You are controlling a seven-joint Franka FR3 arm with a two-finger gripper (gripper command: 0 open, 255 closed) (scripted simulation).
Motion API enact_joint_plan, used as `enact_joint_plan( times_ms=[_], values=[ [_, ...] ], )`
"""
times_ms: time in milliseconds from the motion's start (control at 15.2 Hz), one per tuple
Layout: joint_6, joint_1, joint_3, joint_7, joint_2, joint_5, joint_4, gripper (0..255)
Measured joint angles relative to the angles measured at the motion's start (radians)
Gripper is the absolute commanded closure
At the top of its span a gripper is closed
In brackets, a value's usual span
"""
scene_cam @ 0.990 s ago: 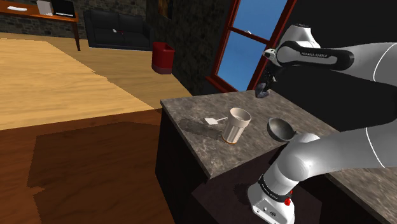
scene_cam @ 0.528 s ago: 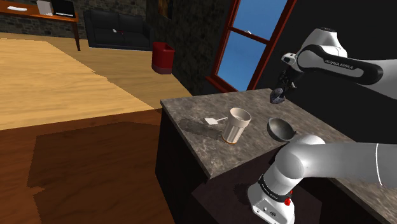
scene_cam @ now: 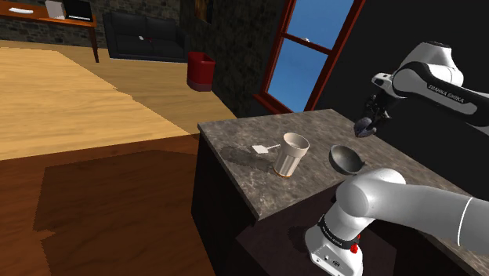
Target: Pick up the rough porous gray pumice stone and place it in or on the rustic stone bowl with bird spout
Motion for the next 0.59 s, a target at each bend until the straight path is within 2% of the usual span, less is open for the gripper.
enact_joint_plan(
  times_ms=[594],
  values=[
    [0.089,-0.029,-0.058,0.008,-0.025,-0.059,-0.113,255]
  ],
)
